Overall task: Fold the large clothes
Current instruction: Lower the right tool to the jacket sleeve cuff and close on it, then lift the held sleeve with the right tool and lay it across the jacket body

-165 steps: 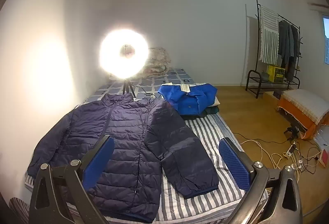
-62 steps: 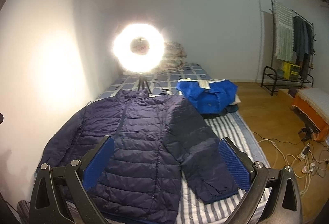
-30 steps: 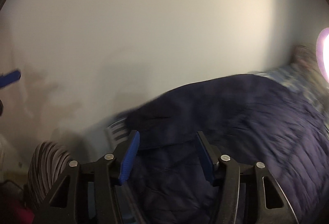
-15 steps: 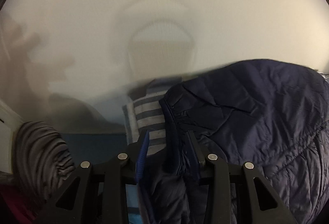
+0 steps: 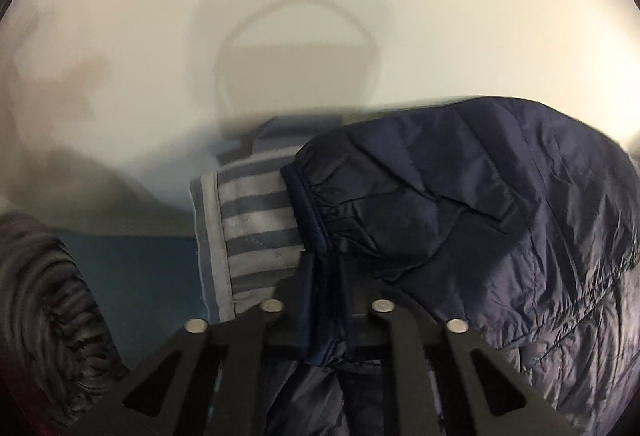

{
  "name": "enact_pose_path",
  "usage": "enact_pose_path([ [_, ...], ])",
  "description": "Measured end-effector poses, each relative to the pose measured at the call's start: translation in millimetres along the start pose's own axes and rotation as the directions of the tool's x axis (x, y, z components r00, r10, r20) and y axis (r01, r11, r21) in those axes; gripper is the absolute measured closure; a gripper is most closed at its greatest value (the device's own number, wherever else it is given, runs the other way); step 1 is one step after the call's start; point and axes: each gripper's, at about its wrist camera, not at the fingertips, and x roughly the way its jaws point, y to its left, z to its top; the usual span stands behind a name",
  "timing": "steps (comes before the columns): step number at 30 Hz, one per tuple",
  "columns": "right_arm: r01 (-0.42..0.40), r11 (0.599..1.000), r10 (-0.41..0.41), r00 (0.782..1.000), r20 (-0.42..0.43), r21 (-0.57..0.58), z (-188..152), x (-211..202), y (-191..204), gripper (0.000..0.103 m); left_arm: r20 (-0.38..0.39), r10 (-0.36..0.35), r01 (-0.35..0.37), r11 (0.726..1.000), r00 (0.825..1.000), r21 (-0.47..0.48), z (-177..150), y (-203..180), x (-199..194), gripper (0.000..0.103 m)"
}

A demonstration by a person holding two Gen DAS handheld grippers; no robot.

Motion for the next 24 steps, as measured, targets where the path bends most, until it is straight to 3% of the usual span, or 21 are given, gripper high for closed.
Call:
enact_pose_path([
  [7, -0.097, 0.982, 0.069, 0.983, 0.167, 0.161, -10.7, -41.0, -34.1, 0.098, 0.036, -0.014, 0.012, 0.999, 0.999, 0.053, 11.8, -15.7, 9.2, 0.014],
  [13, -0.216, 0.891, 0.062, 0.929, 0.365, 0.398, -34.0, -87.3, -121.5, 0.099, 0.064, -0.065, 0.058, 0.992, 0.996, 0.11, 29.6, -47.0, 33.7, 0.014],
  [18, -0.223, 0.815, -0.043, 0.897, 0.44, 0.534, -68.0, -113.9, -192.5, 0.102, 0.071, -0.146, 0.134, 0.979, 0.987, 0.151, 45.9, -86.6, 71.0, 0.014],
  [24, -0.215, 0.704, -0.172, 0.873, 0.457, 0.677, -111.2, -127.2, -273.9, 0.103, 0.073, -0.225, 0.21, 0.961, 0.971, 0.179, 72.0, -154.6, 143.9, 0.014],
])
